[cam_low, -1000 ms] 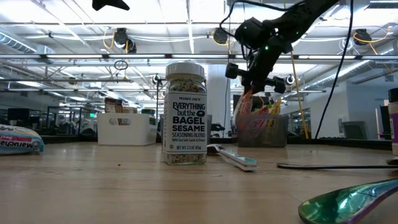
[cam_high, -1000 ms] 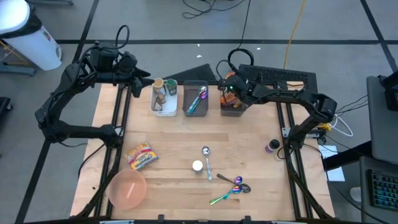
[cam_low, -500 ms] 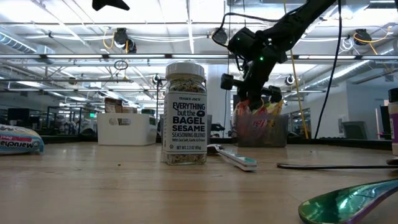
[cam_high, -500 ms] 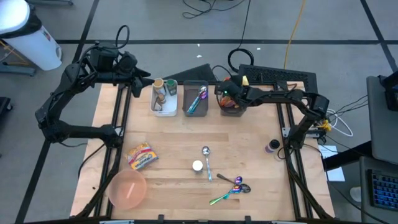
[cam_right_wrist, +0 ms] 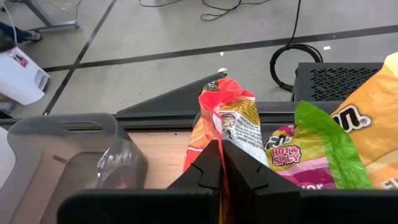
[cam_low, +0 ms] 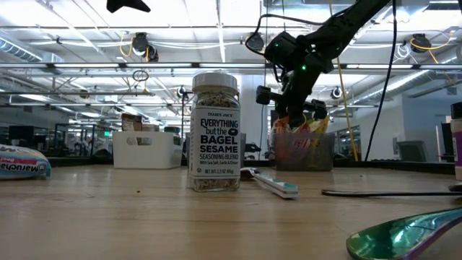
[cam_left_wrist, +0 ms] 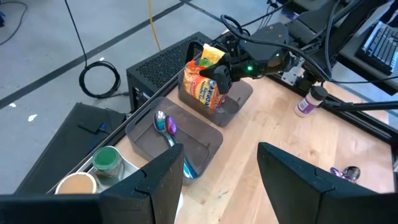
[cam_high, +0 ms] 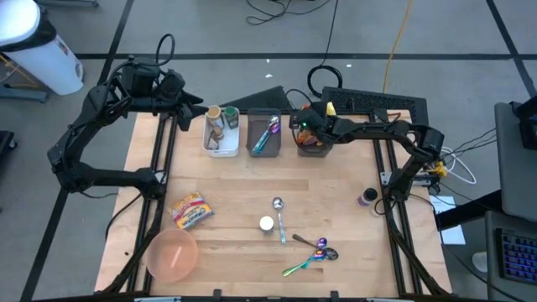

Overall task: Pick & Place Food Item
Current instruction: Put the orange noodle pack into the right black bin, then put the patterned spoon into the left black bin

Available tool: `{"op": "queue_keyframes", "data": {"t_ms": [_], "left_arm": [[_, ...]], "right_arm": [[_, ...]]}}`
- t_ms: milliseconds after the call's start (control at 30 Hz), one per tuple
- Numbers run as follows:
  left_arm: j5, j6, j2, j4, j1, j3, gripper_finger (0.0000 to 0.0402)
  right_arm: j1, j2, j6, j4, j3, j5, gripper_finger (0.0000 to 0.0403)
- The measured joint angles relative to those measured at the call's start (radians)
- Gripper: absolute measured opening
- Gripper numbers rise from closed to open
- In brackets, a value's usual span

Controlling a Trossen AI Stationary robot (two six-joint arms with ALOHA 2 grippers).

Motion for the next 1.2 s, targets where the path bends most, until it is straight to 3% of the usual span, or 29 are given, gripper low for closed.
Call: {"op": "queue_keyframes", "data": {"t_ms": [300,800,1200], "left_arm": [[0.0,-0.012,0.0,0.0,0.0,0.0,0.0214],[0.002,-0.014,0.0,-0.002,0.0,0.0,0.0214],[-0.001,0.094,0.0,-0.077,0.0,0.0,0.0214]], "right_arm": [[0.0,0.001,-0.03,0.005,0.0,-0.002,0.0017],[0.0,-0.029,-0.255,0.165,-0.003,-0.011,0.0177],[0.0,-0.155,-0.383,0.169,-0.002,-0.011,0.0203]]}}
